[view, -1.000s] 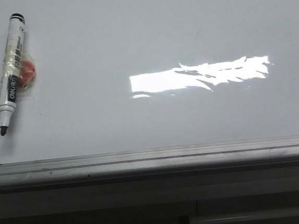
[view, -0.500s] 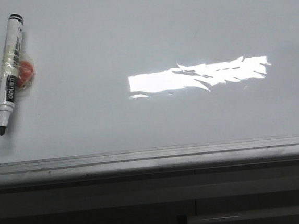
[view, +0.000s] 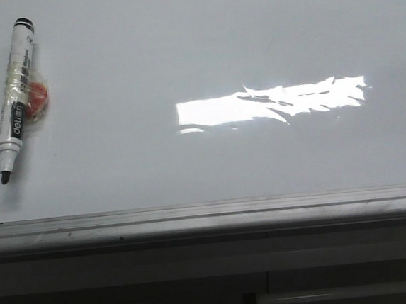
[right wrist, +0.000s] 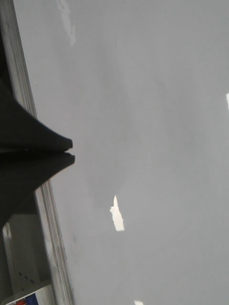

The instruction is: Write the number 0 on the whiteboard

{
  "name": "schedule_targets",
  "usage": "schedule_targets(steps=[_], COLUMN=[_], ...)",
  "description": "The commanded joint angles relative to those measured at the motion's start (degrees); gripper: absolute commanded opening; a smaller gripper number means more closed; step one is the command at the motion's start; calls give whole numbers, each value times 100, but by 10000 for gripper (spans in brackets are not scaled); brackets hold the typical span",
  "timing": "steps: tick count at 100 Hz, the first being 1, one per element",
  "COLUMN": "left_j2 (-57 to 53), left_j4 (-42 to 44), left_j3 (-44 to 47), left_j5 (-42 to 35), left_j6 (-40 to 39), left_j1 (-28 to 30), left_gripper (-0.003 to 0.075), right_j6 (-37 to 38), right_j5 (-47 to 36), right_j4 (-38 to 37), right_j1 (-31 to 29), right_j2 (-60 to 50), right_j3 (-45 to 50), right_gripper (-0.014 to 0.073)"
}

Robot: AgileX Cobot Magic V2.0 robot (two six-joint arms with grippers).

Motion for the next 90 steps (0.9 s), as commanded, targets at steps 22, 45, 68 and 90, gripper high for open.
schedule_targets(steps=[22, 45, 68, 90], left_j2=[111, 120, 470, 929], left_j4=[-1905, -2156, -2939, -4041], left_j3=[145, 301, 855, 951], left_j5=[511, -1453, -1560, -568], left_j6=[2841, 2898, 3085, 5333], left_j1=[10, -95, -95, -95], left_gripper=[367, 522, 458, 438], right_j6=[0, 0, 0, 0], right_j5=[-380, -664, -1110, -1529], right_j4=[-9, -9, -47, -47], right_j1=[810, 912, 912, 912], right_j2=[122, 122, 122, 209], right_j3=[-206, -206, -194, -194], right_gripper=[-57, -57, -57, -57])
